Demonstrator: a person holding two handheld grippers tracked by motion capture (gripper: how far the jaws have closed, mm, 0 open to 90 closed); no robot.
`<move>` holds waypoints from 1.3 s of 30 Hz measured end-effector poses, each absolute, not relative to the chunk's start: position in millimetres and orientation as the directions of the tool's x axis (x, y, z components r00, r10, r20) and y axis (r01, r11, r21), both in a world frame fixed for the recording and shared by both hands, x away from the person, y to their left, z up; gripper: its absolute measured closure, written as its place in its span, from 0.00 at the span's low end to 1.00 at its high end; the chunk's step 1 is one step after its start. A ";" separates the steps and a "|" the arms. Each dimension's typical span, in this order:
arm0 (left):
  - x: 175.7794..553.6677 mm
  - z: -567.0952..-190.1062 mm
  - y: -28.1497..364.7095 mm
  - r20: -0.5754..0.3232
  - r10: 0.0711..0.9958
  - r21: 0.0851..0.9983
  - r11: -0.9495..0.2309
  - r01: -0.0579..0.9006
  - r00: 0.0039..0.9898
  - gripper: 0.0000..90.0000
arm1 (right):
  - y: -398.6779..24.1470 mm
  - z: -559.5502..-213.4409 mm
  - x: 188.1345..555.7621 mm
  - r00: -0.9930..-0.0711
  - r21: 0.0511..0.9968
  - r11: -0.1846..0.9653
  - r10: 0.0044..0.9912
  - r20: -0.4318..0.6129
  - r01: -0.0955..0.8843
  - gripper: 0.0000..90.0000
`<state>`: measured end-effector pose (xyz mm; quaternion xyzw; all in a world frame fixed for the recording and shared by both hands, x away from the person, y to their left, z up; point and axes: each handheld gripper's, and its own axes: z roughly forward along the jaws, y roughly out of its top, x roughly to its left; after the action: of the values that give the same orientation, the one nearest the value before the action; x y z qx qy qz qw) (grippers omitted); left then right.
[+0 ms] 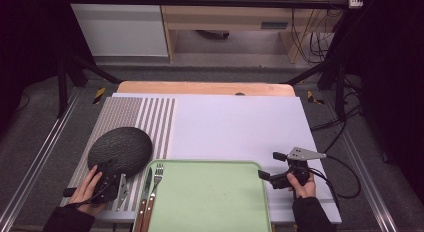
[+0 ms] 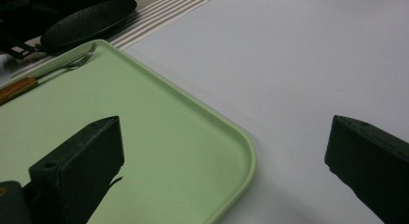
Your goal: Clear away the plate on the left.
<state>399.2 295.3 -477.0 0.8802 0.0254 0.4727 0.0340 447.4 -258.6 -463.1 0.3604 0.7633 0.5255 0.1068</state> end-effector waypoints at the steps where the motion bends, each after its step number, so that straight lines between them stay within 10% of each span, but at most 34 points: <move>1: 399.2 -477.5 295.3 0.829 0.076 0.082 -0.997 0.013 0.554 0.36 | -258.6 -463.1 447.4 -0.718 0.879 0.188 0.663 0.215 0.437 0.01; 19: 386.9 -496.2 291.0 0.839 -0.013 -0.003 -1.000 -0.020 0.544 0.86 | -258.4 -462.7 447.2 -0.716 0.880 0.182 0.663 0.220 0.438 0.01; 39: 383.0 -490.2 293.0 0.883 -0.004 0.001 -1.000 -0.011 0.470 0.95 | -258.3 -463.0 447.4 -0.717 0.880 0.185 0.662 0.218 0.438 0.01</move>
<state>383.0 293.0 -490.2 0.8572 -0.0043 0.5149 0.0030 447.4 -258.3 -463.0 0.3607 0.7625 0.5265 0.1061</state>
